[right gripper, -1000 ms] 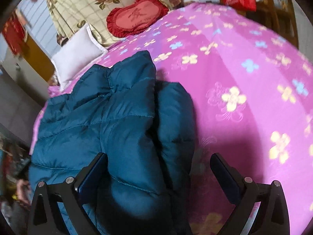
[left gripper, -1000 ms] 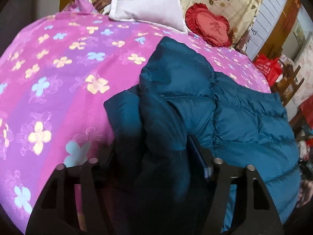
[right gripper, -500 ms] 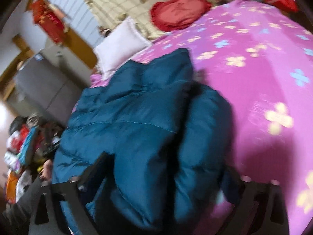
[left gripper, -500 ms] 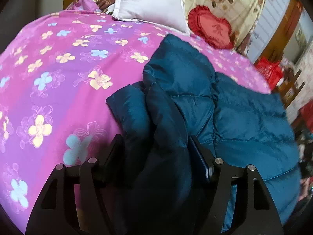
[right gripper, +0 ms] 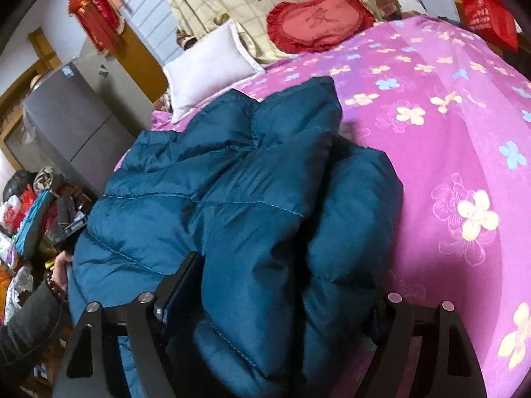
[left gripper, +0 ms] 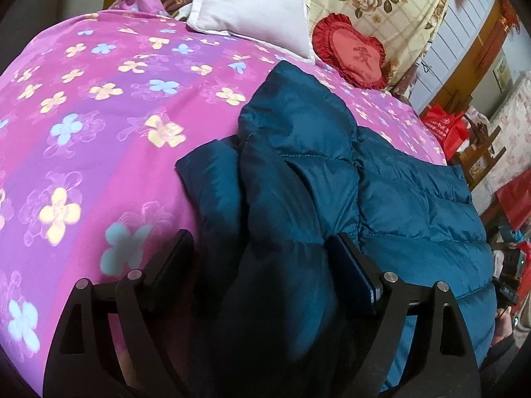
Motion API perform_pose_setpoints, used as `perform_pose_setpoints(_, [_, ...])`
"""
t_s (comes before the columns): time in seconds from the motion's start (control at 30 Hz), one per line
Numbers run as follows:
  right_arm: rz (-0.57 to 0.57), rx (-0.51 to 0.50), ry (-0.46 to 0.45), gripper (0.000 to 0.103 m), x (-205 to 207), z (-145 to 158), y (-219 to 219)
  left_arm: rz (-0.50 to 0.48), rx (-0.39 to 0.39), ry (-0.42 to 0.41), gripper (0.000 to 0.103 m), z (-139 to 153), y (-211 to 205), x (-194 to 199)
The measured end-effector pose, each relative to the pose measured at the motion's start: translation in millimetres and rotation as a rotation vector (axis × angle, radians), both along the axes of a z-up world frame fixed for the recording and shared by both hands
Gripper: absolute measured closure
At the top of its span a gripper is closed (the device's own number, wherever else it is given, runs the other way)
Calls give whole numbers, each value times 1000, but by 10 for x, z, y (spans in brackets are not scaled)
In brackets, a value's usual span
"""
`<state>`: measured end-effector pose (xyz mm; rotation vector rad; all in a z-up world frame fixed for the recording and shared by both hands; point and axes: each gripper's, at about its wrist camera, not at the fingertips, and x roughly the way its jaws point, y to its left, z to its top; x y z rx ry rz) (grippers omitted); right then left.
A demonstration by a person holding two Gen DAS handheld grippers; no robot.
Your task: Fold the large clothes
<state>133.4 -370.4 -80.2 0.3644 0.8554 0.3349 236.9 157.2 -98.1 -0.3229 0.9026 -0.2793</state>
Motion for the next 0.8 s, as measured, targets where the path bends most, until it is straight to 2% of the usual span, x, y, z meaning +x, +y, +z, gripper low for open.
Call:
perform_pose_setpoints(0.07, [-7, -19, 2, 21, 6, 8, 13, -4, -5, -1, 22, 3, 0, 38])
perform_pose_setpoints(0.1, [-12, -30, 4, 20, 24, 18, 33, -11, -21, -3, 41, -1, -1, 42])
perform_pose_setpoints(0.13, [-15, -35, 5, 18, 27, 19, 33, -10, -26, -12, 52, 5, -1, 29])
perform_pose_setpoints(0.2, [-19, -41, 5, 17, 28, 18, 24, -17, -7, -45, 66, 44, -37, -25])
perform_pose_setpoints(0.3, [-15, -39, 2, 17, 23, 21, 25, -12, 62, -108, 78, 120, -132, -126])
perform_pose_setpoints(0.33, [-9, -39, -6, 21, 18, 33, 32, -5, 79, -126, 82, 139, -146, -153])
perform_pose_setpoints(0.37, [0, -43, -28, 25, -3, 64, 48, -1, 91, -139, 83, 156, -157, -176])
perform_pose_setpoints(0.43, [4, -43, -64, 54, -59, 148, 71, 10, 134, -157, 86, 206, -200, -229])
perform_pose_setpoints(0.5, [-18, -32, -86, 68, -127, 260, 50, 18, 180, -163, 87, 285, -260, -268])
perform_pose_setpoints(0.63, [-51, -72, -148, 77, -329, 508, 114, 20, 246, -196, 89, 564, -368, -447])
perform_pose_setpoints(0.8, [-86, -93, -227, 80, -646, 851, 125, -7, 224, -244, 89, 954, -452, -857])
